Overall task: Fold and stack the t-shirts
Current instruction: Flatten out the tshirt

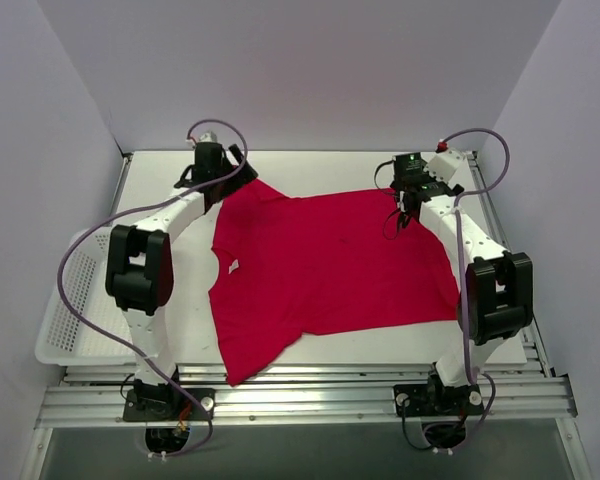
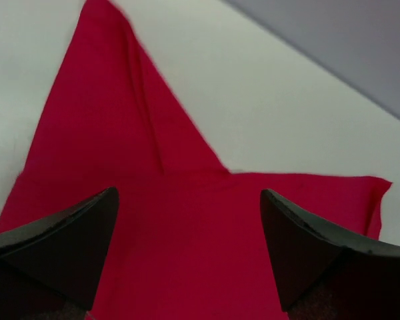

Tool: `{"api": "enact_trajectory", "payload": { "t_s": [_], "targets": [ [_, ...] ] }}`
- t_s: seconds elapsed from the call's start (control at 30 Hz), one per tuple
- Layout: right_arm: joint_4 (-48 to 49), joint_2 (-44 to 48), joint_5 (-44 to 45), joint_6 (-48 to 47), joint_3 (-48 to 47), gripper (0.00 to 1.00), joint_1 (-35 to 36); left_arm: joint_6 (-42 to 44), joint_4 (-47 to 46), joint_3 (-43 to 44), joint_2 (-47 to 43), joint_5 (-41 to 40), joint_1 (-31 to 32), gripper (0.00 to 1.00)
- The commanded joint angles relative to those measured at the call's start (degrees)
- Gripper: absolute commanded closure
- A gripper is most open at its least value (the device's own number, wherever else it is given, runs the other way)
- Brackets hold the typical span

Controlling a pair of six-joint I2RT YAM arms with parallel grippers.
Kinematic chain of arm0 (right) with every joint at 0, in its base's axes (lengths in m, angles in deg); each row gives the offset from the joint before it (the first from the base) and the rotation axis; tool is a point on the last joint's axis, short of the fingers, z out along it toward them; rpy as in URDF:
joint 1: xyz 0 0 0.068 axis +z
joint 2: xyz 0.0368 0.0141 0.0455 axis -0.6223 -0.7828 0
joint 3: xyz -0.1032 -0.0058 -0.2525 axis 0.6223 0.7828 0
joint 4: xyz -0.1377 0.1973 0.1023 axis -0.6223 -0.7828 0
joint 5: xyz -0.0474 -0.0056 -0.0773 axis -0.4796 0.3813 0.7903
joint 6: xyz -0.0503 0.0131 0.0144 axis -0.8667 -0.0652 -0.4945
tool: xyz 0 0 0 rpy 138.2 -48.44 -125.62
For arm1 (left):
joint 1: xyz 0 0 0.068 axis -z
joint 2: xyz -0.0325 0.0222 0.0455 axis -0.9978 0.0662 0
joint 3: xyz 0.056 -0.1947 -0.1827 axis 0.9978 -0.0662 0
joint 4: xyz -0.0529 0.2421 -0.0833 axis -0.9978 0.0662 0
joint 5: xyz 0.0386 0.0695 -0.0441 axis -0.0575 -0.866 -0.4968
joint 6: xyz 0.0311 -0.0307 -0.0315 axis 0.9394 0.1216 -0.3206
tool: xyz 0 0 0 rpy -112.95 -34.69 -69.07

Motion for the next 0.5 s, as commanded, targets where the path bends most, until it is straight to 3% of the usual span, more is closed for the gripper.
{"api": "enact_trajectory", "payload": {
  "t_s": [0.0,0.47],
  "targets": [
    [2.32,4.08,-0.21,0.58,4.08,0.0,0.47,-10.15,-10.29,-5.8,1.68,2.1,0.8,0.05],
    [0.12,5.49,-0.12,-1.79,9.63,0.0,0.21,-15.71,-12.67,0.24,12.23,1.22,6.25,0.05]
  ]
}}
